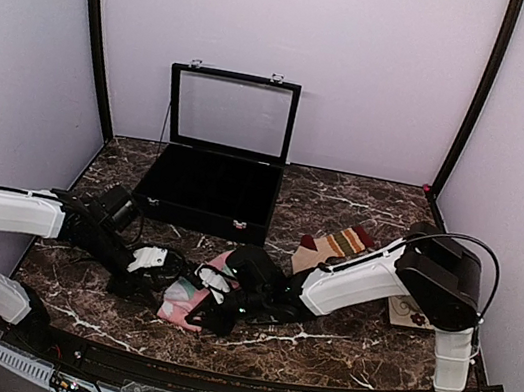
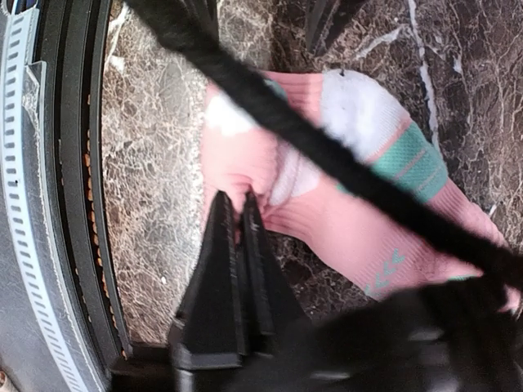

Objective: Roll the socks
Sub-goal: Roll the sock at the center of the board.

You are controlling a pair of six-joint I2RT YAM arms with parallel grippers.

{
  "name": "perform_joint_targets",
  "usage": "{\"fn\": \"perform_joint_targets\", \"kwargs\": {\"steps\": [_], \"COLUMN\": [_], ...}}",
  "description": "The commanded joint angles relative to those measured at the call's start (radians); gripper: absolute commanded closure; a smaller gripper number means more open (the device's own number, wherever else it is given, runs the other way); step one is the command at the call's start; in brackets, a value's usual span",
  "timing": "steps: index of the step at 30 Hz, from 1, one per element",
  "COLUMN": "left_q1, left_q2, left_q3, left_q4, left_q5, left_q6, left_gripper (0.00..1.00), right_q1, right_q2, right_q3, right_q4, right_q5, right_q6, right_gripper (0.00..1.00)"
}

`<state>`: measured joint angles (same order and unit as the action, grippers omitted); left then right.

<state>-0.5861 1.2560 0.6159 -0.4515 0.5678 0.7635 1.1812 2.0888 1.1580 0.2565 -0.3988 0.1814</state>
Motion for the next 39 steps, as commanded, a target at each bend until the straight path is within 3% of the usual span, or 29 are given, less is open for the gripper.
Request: {"fn": "perform_joint_targets", "kwargs": {"steps": [1,8,13,23,39], "left_q1": [0.002,-0.003,-0.066,-0.217,-0.227], "left_q2": [-0.037,-0.029,0.032,0.141,0.237], "left_q3": [-0.029,0.021,0.096,0.083,0.075], "left_q4": [-0.049,-0.112,-0.121,0.067,0.161], "left_q5": [0.033,0.06,0.06,-0.127,-0.281], "left_q6": [0.062,0.143,0.166,0.198,0.244], "left_gripper": [0.61,0.6,0.6,0.6,0.62], "right_q1": [-0.043,-0.074,-0.099,-0.124,-0.136], "right_q2": [0.065,0.101,0.112,0.149,0.171], "right_q3": [0.017,0.045,0.034,0.052,0.069], "right_q4": [-0.135,-0.175,-0.146,-0.138,-0.143], "right_q5": [-0.024,-0.072,-0.123,-0.221,-0.261], "right_q6": [0.111,0.193,0.278,0.365,0.408], "right_gripper": [1.0,1.0,1.0,1.0,1.0]}}
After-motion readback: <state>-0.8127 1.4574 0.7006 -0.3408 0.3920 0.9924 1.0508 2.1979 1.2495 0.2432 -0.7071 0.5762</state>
